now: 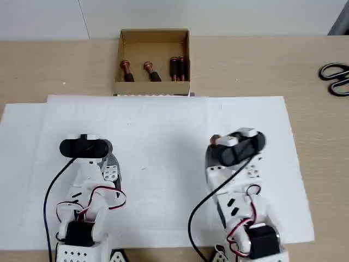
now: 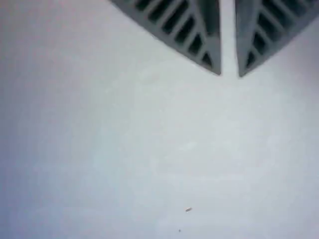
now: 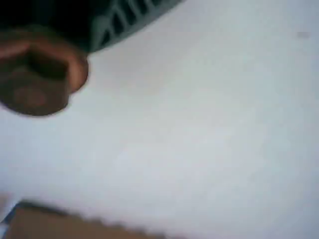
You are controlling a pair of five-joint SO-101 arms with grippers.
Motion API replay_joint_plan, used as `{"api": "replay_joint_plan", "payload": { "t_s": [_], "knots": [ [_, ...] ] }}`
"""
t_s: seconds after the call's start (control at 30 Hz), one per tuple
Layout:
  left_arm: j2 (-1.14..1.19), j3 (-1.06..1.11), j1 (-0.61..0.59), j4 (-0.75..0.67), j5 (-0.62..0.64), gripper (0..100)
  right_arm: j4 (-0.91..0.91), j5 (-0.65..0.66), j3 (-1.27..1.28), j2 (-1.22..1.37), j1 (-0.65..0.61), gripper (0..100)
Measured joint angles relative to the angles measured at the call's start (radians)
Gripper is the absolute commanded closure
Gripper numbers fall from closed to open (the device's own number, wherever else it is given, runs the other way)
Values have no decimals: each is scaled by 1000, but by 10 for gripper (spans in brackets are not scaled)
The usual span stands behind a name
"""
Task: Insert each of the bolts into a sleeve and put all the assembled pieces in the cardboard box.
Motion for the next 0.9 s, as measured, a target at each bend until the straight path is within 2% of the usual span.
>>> {"api": "replay_joint_plan", "payload": {
  "t_s": [0.27, 0.37, 0.53, 0.7, 0.9],
  "knots": [
    [0, 0, -41, 0, 8, 994, -21, 0, -210, 236, 21, 995],
    [0, 0, -72, 0, 97, 993, -46, -5, -321, 376, 21, 995],
    [0, 5, -74, 18, 341, 993, -114, -5, -476, 598, 21, 995],
    [0, 5, 38, 35, 255, 993, -196, -5, -578, 796, 21, 995],
    [0, 5, 61, -11, 41, 993, -253, -8, -700, 1007, -2, 995]
  ]
}}
